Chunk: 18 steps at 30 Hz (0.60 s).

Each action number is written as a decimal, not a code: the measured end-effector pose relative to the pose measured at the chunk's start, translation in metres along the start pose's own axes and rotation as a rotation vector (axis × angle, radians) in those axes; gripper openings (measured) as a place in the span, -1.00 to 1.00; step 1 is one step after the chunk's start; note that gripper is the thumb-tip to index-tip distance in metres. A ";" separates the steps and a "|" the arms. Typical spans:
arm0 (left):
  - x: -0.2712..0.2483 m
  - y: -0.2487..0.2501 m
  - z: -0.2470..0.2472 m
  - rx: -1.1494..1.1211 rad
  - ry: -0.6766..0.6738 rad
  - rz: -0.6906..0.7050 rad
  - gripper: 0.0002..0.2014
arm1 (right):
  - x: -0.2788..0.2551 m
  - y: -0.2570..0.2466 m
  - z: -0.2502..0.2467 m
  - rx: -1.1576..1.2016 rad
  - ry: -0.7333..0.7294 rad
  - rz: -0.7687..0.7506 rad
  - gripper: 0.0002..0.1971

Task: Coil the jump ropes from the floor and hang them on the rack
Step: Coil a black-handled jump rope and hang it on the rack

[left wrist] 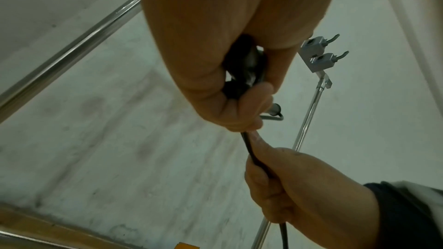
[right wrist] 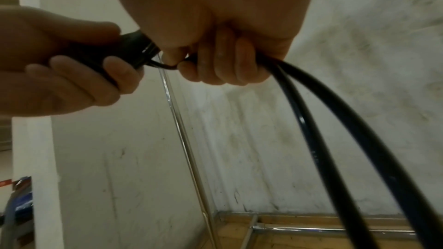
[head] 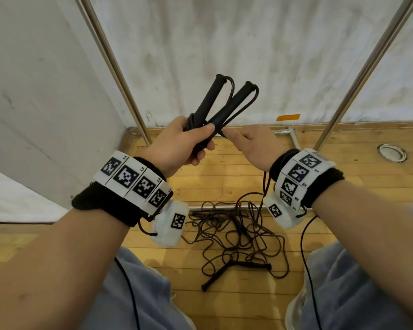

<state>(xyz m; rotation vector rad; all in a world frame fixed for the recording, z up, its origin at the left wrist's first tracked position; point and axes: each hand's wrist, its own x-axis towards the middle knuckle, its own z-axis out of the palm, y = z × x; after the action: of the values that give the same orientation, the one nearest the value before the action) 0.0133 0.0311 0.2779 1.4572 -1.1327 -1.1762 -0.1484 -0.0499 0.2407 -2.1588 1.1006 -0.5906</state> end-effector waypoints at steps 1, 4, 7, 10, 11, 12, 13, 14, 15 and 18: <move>0.001 -0.001 0.000 -0.019 0.031 -0.004 -0.73 | -0.001 -0.002 0.002 -0.025 -0.008 -0.005 -0.47; 0.002 0.000 0.000 -0.076 0.056 0.041 -0.80 | -0.002 -0.007 0.010 -0.082 -0.055 0.023 -0.46; -0.001 0.003 0.001 -0.178 -0.027 0.017 -0.88 | -0.004 -0.011 0.016 -0.125 -0.131 0.081 -0.42; -0.003 0.004 0.005 -0.253 -0.096 -0.014 -0.88 | -0.006 -0.012 0.021 -0.121 -0.198 0.092 -0.39; -0.002 0.005 0.004 -0.261 -0.095 -0.011 -0.89 | -0.006 -0.013 0.021 -0.120 -0.203 0.095 -0.38; -0.001 0.005 0.003 -0.264 -0.085 -0.003 -0.88 | -0.006 -0.014 0.022 -0.130 -0.200 0.092 -0.39; 0.000 0.005 0.001 -0.258 -0.070 0.003 -0.85 | -0.006 -0.015 0.021 -0.140 -0.190 0.086 -0.40; 0.002 0.005 -0.002 -0.241 -0.052 0.006 -0.83 | -0.005 -0.015 0.020 -0.141 -0.178 0.073 -0.41; 0.003 0.005 -0.005 -0.214 -0.027 0.007 -0.81 | -0.005 -0.015 0.019 -0.129 -0.160 0.054 -0.43; 0.007 0.001 -0.010 -0.096 0.087 0.007 -0.83 | -0.006 -0.015 0.017 -0.085 -0.117 -0.003 -0.44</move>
<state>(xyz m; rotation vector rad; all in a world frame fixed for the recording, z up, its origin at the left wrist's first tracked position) 0.0237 0.0249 0.2790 1.4159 -1.0081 -1.1361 -0.1329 -0.0327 0.2391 -2.2378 1.0761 -0.4198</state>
